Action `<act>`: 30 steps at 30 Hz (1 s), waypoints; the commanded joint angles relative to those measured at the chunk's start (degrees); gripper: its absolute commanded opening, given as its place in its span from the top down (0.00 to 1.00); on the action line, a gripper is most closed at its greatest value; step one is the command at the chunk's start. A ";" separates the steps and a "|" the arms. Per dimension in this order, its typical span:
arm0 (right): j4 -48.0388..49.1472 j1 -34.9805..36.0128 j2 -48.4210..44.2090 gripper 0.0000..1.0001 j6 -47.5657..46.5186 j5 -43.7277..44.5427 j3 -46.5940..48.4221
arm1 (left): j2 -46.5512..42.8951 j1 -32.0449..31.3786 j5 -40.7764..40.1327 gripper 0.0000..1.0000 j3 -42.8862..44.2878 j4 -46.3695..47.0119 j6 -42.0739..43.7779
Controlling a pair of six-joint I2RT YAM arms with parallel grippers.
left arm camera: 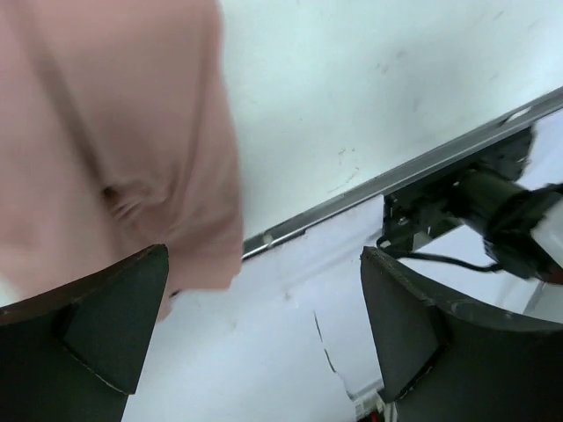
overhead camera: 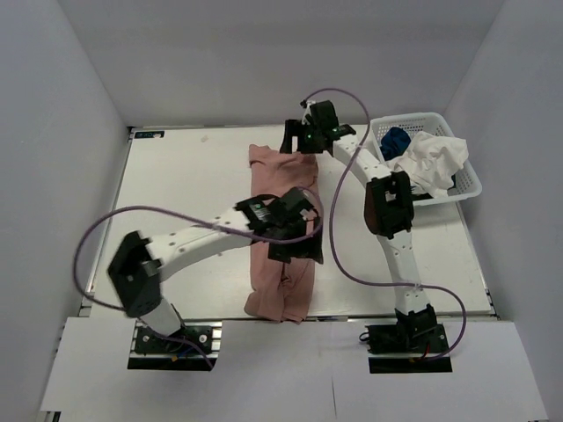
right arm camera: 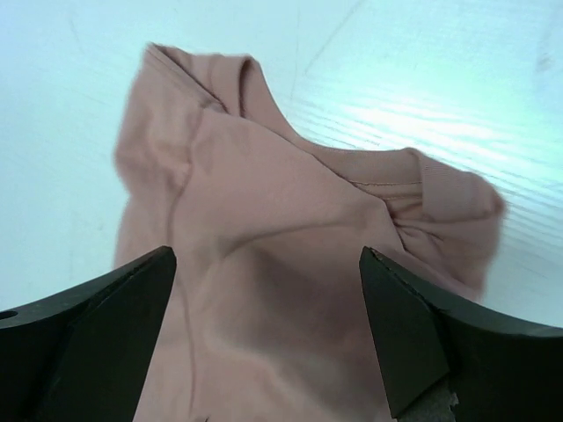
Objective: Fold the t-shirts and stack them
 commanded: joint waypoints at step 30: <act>-18.36 15.20 -4.72 0.10 14.21 28.78 -15.76 | -26.25 18.10 -12.52 0.00 -17.97 -12.96 -4.85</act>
